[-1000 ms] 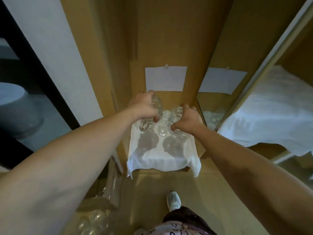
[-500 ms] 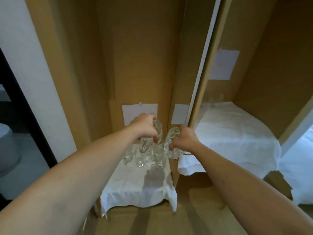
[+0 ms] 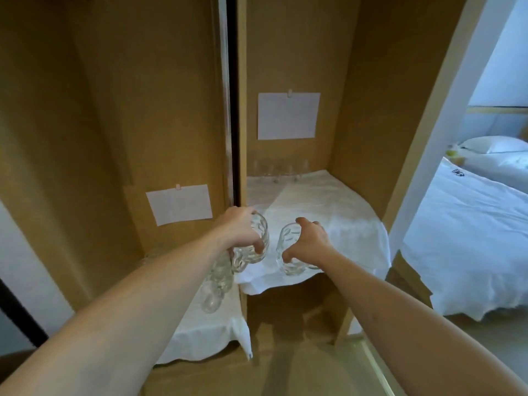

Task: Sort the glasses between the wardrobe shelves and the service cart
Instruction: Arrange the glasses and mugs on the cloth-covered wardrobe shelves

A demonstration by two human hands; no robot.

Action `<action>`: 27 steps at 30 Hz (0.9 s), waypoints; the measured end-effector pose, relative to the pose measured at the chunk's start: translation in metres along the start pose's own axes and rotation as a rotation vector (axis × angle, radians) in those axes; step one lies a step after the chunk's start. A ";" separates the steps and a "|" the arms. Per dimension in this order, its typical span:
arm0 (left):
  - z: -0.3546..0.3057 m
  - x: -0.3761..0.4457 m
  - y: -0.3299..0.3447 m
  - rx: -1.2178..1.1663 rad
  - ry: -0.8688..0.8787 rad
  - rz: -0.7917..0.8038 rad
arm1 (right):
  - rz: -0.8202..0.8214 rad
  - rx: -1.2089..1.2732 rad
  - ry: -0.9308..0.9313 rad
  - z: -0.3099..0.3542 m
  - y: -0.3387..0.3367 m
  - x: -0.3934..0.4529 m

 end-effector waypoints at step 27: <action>-0.104 0.253 0.018 0.047 0.195 0.033 | -0.156 -0.040 0.177 -0.088 -0.079 0.214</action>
Point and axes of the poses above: each hand's wrist, its own x-axis towards the middle knuckle, its own y-axis out of the palm, z = x × y, the point moved 7 cm from there along x, towards the middle knuckle, and after that the axes turned 1 degree about -y, right-handed, at the moved point
